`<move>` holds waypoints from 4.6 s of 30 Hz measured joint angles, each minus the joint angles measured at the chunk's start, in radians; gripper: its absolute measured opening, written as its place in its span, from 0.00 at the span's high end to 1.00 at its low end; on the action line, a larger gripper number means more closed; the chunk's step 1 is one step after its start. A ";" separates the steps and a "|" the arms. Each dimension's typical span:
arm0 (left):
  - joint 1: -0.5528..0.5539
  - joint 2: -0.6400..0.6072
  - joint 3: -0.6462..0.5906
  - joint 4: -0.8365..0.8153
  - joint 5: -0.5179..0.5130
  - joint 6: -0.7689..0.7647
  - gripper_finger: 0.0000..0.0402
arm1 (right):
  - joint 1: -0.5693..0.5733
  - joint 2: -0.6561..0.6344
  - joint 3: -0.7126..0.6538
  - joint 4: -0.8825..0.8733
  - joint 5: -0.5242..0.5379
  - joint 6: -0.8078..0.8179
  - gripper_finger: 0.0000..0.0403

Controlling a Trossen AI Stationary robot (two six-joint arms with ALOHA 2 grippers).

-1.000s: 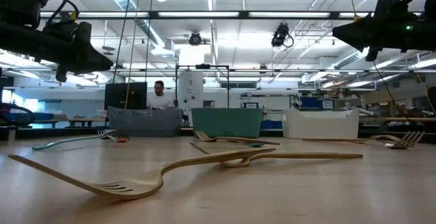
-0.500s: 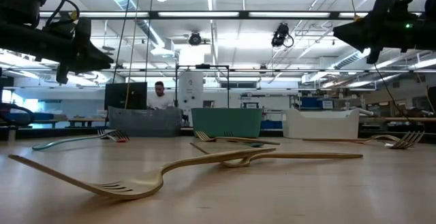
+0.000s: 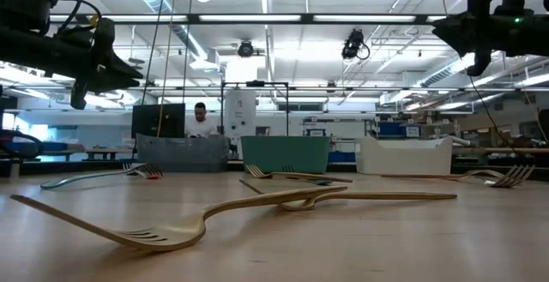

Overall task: Sort silverware by color (type)
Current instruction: Put the top right gold fork into the white bin

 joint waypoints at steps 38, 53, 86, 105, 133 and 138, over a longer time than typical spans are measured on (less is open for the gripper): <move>-0.004 0.015 0.075 0.174 -0.041 -0.063 0.76 | 0.000 0.053 0.103 0.041 0.139 -0.178 0.77; -0.004 0.392 0.527 -0.285 -0.046 0.312 0.76 | 0.000 0.461 0.534 -0.540 0.187 -0.438 0.74; -0.005 0.563 0.603 -0.421 -0.028 0.240 0.76 | 0.016 0.973 0.745 -1.217 -0.154 -0.200 0.74; -0.005 0.563 0.603 -0.422 -0.028 0.247 0.76 | 0.072 0.977 0.745 -1.215 -0.181 -0.226 0.74; -0.004 0.563 0.603 -0.422 -0.028 0.235 0.76 | 0.113 1.073 0.744 -1.382 -0.187 0.058 0.61; -0.005 0.563 0.603 -0.422 -0.027 0.236 0.76 | 0.186 1.156 0.744 -1.359 -0.186 0.072 0.61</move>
